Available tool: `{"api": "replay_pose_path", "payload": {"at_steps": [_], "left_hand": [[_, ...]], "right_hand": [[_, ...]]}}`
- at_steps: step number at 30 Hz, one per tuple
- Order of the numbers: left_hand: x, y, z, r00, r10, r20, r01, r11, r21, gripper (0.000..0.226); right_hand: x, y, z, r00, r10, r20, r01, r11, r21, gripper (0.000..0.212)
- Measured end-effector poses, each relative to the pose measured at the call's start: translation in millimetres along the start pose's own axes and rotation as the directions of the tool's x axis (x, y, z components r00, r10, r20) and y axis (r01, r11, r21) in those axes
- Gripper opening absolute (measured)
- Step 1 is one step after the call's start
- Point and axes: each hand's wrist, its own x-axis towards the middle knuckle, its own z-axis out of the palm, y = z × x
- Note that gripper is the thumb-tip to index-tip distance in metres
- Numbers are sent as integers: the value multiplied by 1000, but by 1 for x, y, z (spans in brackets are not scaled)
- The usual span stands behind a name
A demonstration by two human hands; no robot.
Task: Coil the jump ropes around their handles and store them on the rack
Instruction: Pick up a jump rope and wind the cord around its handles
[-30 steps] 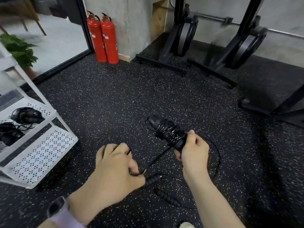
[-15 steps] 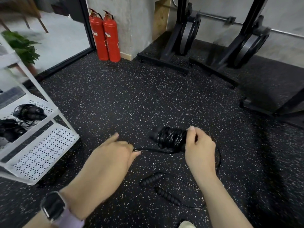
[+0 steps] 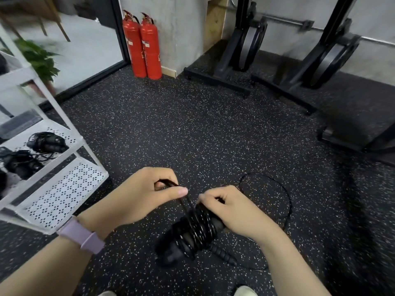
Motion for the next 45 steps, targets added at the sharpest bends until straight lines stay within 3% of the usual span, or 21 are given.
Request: {"api": "replay_pose_path", "payload": {"at_steps": [2, 5, 7, 9, 11, 13, 16, 19, 21, 27, 33, 38, 40, 42, 45], "left_hand": [[2, 0, 1, 1000, -6, -26, 4, 999, -49, 42], [4, 6, 9, 997, 8, -78, -20, 987, -160, 49], [5, 11, 17, 999, -19, -37, 5, 939, -343, 43], [3, 12, 27, 997, -82, 2, 78, 943, -324, 33], [0, 15, 37, 990, -134, -46, 129, 987, -91, 39], [-2, 20, 46, 992, -70, -102, 68, 997, -22, 38], [-1, 28, 58, 985, -97, -142, 77, 987, -145, 31], [-1, 33, 65, 966, -209, -154, 158, 944, -290, 30], [0, 37, 64, 946, -266, -185, 174, 899, -403, 30], [2, 36, 64, 912, -353, -210, 237, 870, -433, 36], [1, 34, 68, 911, -344, -229, 179, 828, -532, 28], [-3, 42, 69, 869, -360, -340, 113, 813, -570, 22], [-8, 44, 67, 847, -314, -429, 108, 892, -439, 20], [-13, 47, 62, 831, -185, -525, 106, 979, -176, 22], [-18, 54, 56, 856, 28, -516, 38, 992, 117, 25]], "right_hand": [[-3, -6, 0, 996, 11, 83, -33, 963, 269, 36], [-3, -10, 0, 994, -71, 88, 13, 849, 528, 31], [-1, -9, 0, 994, -88, 60, 21, 719, 694, 31], [0, -10, 1, 996, -85, 38, 15, 547, 837, 31], [1, -12, 4, 998, -44, -34, 49, 404, 913, 24], [2, -16, 9, 989, 94, -113, 77, 323, 943, 19], [8, -20, 15, 940, 311, -141, 69, 233, 970, 23], [12, -23, 19, 895, 416, -161, 98, 168, 981, 25], [14, -22, 22, 898, 409, -160, 105, 154, 983, 34], [16, -11, 32, 916, 334, -221, 76, 397, 915, 54], [17, -12, 40, 936, 293, -197, 90, 343, 935, 61], [16, -16, 44, 939, 311, -147, 64, 262, 963, 46], [17, -18, 46, 927, 353, -130, 51, 226, 973, 44], [19, -18, 47, 909, 398, -122, 47, 193, 980, 51], [19, -17, 48, 894, 435, -105, 41, 153, 987, 52]]}}
